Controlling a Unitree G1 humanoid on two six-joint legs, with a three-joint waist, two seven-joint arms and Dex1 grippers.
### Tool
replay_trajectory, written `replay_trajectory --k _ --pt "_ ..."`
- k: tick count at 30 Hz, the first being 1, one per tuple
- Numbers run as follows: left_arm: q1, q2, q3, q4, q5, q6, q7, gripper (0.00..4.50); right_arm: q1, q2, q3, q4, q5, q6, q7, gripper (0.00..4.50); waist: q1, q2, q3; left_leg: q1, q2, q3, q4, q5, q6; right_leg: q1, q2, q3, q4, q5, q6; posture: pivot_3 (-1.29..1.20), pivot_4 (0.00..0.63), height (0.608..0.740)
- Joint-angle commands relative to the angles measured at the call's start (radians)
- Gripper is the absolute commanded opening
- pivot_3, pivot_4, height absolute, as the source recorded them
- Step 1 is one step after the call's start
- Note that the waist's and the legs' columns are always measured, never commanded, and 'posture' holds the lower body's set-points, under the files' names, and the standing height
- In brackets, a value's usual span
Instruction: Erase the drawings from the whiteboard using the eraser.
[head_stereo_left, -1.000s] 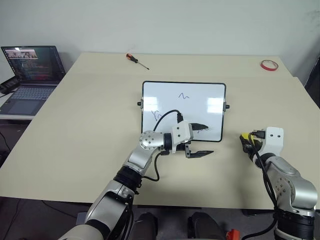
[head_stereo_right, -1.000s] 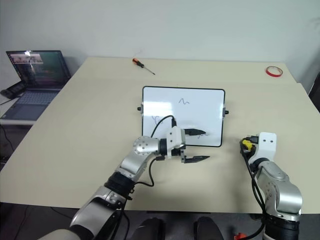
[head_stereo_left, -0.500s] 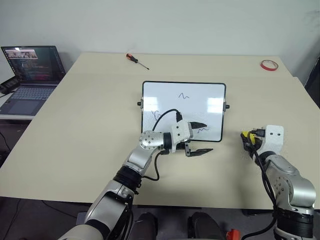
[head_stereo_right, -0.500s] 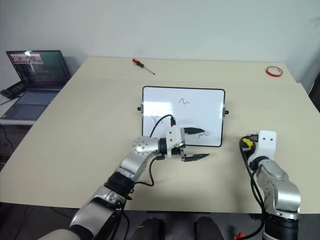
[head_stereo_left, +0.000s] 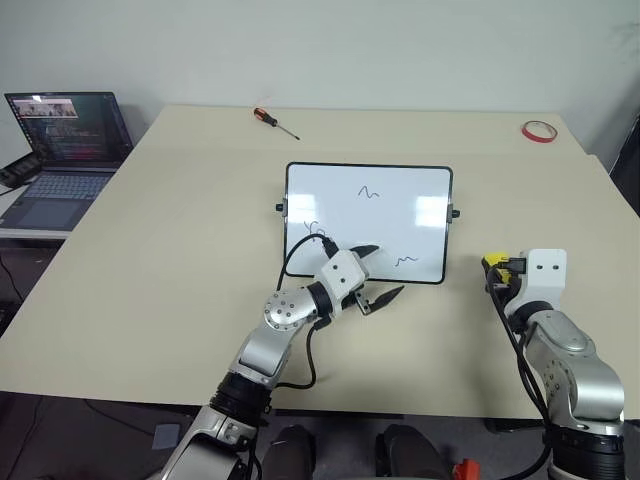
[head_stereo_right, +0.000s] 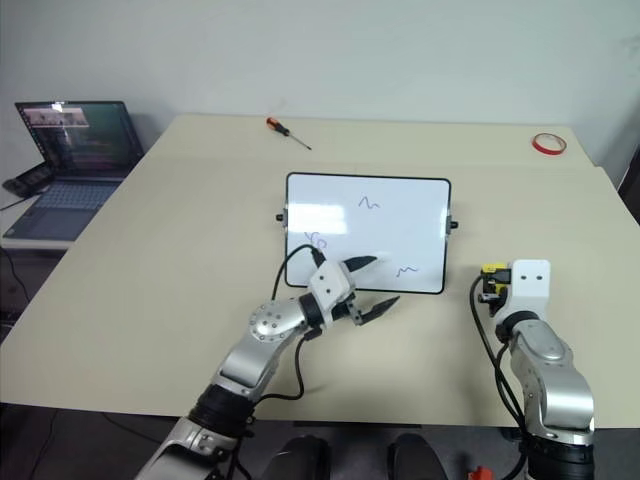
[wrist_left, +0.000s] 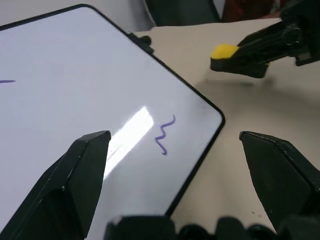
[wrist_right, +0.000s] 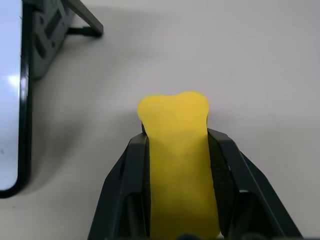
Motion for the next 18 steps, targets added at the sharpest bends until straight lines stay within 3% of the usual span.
replay_trajectory --k 1,18 --pt "0.022 0.010 0.020 -0.041 0.017 0.012 0.046 4.50 -0.013 -0.010 0.030 -0.070 -0.023 -0.067 0.008 1.20 -0.002 0.000 0.000 0.001 0.000 0.000 0.000 0.000 0.000 0.000 0.000 0.000 0.000 0.000 0.000 0.00 0.150 0.740" --pt "0.138 0.016 0.010 -0.098 0.011 0.024 0.101 4.50 -0.103 -0.036 0.135 -0.147 -0.066 -0.163 0.082 1.20 0.001 0.000 0.000 0.002 0.000 0.000 0.000 0.000 0.000 0.000 -0.003 0.000 0.000 0.000 0.000 0.00 0.150 0.740"
